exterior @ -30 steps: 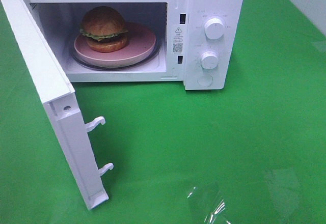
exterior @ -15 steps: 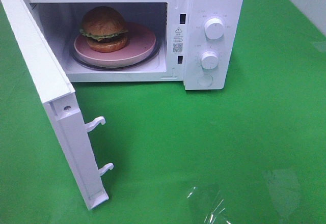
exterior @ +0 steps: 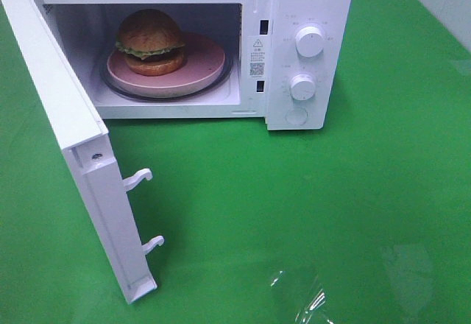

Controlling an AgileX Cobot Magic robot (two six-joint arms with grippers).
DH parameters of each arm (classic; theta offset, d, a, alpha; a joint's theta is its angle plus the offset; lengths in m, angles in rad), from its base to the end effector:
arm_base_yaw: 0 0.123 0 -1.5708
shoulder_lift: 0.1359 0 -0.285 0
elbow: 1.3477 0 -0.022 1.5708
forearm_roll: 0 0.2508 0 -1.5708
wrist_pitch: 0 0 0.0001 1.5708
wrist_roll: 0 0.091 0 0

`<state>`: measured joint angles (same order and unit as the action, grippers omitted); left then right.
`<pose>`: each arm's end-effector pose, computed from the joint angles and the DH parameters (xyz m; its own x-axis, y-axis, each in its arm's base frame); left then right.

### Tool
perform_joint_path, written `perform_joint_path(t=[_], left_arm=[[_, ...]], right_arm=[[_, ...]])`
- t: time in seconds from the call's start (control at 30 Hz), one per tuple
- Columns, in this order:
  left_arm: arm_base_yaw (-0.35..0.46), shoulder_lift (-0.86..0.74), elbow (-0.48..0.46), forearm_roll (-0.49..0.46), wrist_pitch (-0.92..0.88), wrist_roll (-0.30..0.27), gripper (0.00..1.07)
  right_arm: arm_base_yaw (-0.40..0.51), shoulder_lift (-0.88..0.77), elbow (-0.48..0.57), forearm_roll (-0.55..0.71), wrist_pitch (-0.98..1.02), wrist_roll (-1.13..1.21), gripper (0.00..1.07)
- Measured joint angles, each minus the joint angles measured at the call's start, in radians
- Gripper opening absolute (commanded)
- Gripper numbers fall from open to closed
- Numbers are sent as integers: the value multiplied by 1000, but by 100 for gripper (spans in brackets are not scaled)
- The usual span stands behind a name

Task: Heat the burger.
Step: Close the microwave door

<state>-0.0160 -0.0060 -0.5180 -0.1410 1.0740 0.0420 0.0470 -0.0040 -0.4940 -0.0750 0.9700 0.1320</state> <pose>-0.0091 -0.0111 0.2818 -0.4457 -0.0182 -0.8950 0.1153 0.9903 -0.0776 -0.0012 -0.0057 0.2833 -0.3713 0.0719 -0.9257 0.0437 0.9972 0.0599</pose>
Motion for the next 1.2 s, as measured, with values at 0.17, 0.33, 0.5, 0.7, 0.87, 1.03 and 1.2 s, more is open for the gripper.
perform_joint_path(t=[0.17, 0.33, 0.5, 0.7, 0.87, 1.03, 1.2], left_arm=[[0, 0, 0, 0, 0, 0, 99], [0, 0, 0, -4, 0, 0, 99], [0, 0, 0, -34, -1, 0, 99], [0, 0, 0, -36, -2, 0, 98], [0, 12, -9, -33, -16, 0, 93], [0, 65, -32, 2, -109, 0, 72], [0, 137, -36, 31, -205, 0, 32]], right_arm=[[0, 0, 0, 0, 0, 0, 73], [0, 0, 0, 0, 0, 0, 73], [0, 0, 0, 0, 0, 0, 73], [0, 0, 0, 0, 0, 0, 73], [0, 0, 0, 0, 0, 0, 73], [0, 0, 0, 0, 0, 0, 73], [0, 0, 0, 0, 0, 0, 73]])
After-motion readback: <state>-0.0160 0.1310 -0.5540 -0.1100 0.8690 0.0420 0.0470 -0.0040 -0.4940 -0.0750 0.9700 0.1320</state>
